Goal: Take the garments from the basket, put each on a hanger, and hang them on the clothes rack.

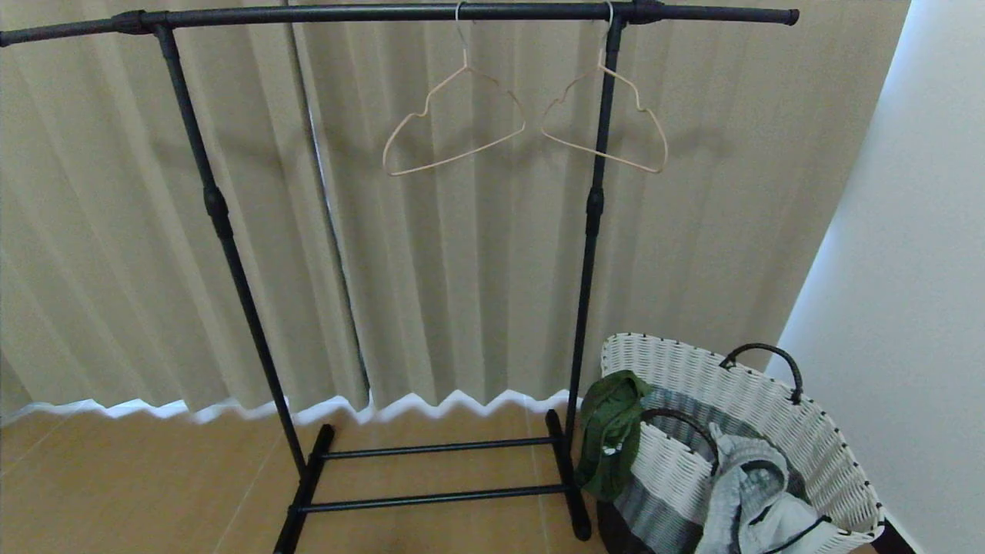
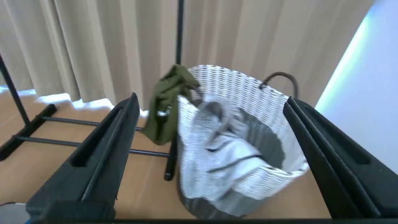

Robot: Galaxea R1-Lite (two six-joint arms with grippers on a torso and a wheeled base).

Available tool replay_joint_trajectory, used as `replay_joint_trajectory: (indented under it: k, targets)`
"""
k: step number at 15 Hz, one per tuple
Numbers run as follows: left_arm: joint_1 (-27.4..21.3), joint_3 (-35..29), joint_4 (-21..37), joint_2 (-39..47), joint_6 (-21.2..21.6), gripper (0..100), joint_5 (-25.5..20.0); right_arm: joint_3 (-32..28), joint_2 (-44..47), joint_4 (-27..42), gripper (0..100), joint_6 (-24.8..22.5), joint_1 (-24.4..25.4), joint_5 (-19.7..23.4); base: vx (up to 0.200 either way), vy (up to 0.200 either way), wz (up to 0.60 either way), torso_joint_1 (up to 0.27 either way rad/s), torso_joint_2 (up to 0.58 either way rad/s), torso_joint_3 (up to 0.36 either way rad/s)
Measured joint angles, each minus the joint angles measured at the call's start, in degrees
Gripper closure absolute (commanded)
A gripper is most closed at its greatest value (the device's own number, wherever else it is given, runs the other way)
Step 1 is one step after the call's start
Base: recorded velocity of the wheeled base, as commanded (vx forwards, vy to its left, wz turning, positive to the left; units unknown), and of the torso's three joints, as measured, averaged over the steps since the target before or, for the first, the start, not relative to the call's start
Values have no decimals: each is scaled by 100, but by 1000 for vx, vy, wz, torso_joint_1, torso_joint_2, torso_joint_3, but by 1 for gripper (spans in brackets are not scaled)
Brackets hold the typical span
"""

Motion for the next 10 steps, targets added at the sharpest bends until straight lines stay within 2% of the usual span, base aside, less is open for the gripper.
replay_joint_trajectory:
  k: [3,10]
  targets:
    - [-7,0,4,0,-2,0,-7,1,0,0,0,13,-2,-11,0,0,0,0,0,0]
    - [-5,0,11,10,-5,0,-11,1,0,9,0,6,-2,0,200,0,0,2,4,3]
